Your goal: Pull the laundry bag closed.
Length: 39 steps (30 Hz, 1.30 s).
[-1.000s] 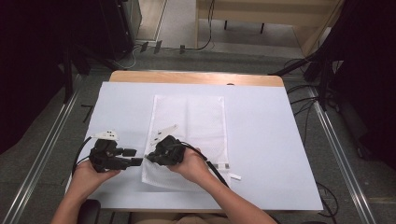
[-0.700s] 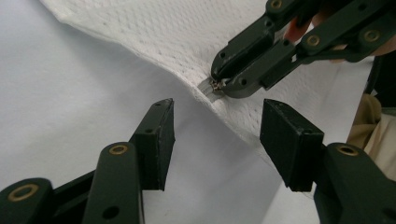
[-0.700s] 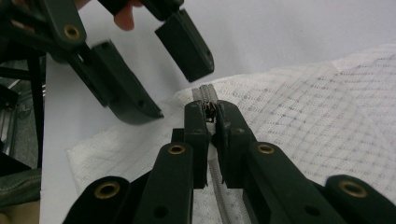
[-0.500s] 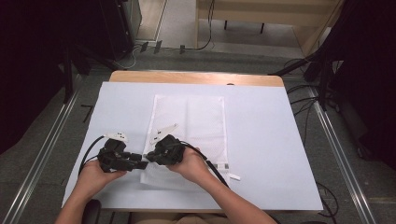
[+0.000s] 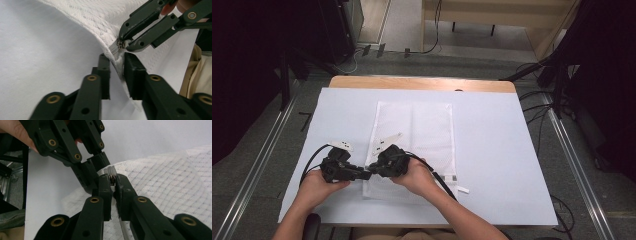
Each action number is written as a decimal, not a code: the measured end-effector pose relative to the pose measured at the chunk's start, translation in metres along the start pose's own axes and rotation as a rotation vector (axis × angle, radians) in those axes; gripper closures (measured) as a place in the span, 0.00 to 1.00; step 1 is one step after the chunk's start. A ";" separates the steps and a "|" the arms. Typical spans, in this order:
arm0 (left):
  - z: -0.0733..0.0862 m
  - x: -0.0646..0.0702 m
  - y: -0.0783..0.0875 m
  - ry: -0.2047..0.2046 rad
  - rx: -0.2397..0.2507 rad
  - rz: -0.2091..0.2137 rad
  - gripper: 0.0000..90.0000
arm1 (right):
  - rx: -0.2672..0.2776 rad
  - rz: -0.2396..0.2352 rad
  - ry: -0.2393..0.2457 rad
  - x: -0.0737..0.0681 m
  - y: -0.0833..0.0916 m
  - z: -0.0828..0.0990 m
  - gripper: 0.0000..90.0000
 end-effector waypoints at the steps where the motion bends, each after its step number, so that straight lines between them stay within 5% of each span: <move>1: 0.000 0.000 0.000 0.001 -0.007 -0.012 0.93 | 0.002 -0.006 0.000 0.000 0.000 0.000 0.98; 22: 0.001 0.002 0.000 -0.021 -0.036 -0.028 0.97 | -0.023 -0.003 0.015 0.000 -0.004 0.003 0.98; 26: 0.002 0.001 0.001 -0.017 -0.040 -0.029 0.98 | -0.041 0.009 0.065 -0.003 -0.004 0.004 0.98; 39: 0.001 0.005 0.005 -0.042 -0.024 -0.053 0.99 | -0.042 0.028 0.100 -0.003 -0.002 0.008 0.98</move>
Point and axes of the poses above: each handheld gripper's, and its own axes: y roughly backward along the jaws, z roughly out of its underside, x roughly to its right, the point moved 1 cm from there along -y, roughly forward along the jaws, and after that the axes turned 2 degrees about x, right-handed, at the moved point
